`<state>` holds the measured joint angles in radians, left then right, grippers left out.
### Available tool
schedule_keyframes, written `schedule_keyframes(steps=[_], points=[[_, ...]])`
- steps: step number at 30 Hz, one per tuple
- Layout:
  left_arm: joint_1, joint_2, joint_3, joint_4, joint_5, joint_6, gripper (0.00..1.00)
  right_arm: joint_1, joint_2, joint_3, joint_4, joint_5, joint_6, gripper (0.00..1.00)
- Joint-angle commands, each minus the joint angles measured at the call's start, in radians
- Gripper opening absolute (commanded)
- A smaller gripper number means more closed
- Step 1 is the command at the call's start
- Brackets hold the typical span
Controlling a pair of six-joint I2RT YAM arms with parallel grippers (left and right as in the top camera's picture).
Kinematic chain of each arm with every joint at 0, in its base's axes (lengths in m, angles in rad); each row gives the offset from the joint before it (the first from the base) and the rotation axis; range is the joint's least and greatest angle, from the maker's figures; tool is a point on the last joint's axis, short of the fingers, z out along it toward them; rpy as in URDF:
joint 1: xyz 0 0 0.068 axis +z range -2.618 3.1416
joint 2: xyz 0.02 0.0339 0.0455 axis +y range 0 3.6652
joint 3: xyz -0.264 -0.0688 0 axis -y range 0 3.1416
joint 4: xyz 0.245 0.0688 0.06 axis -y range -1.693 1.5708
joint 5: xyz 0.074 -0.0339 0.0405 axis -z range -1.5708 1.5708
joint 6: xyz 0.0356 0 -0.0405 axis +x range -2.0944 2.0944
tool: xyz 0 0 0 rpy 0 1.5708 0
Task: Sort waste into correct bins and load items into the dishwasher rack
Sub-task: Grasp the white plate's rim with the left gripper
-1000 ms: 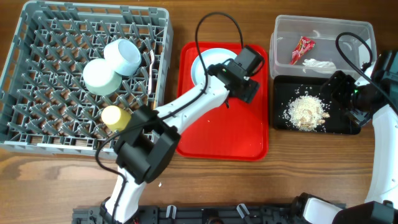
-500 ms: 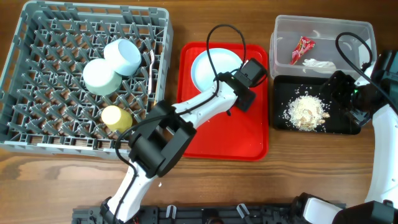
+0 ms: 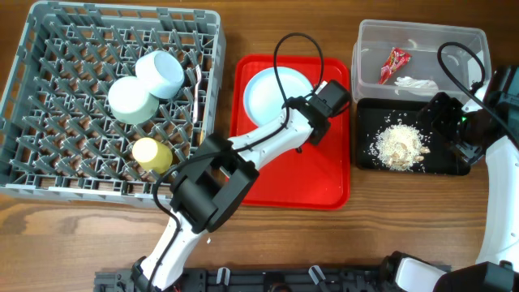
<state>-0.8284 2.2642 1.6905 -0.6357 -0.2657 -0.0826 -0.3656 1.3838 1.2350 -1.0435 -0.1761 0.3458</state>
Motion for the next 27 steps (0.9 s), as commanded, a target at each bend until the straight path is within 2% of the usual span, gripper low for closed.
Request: schedule_keyframes(steps=[1, 6, 12, 18, 27], points=[[-0.020, 0.036, 0.002, -0.009, -0.056, 0.019, 0.04, -0.002, 0.011, 0.014, -0.004, -0.010, -0.004, 0.92], [-0.034, 0.034, 0.002, -0.027, -0.106, 0.079, 0.04, -0.002, 0.011, 0.014, -0.007, -0.010, -0.004, 0.92], [-0.039, 0.006, 0.006, -0.062, -0.201, 0.079, 0.04, -0.002, 0.011, 0.014, -0.009, -0.010, -0.003, 0.91], [-0.061, -0.071, 0.006, -0.068, -0.254, 0.132, 0.04, -0.002, 0.011, 0.014, -0.010, -0.010, -0.003, 0.91], [-0.074, -0.195, 0.006, -0.098, -0.316, 0.131, 0.04, -0.002, 0.011, 0.014, -0.012, -0.010, -0.003, 0.92]])
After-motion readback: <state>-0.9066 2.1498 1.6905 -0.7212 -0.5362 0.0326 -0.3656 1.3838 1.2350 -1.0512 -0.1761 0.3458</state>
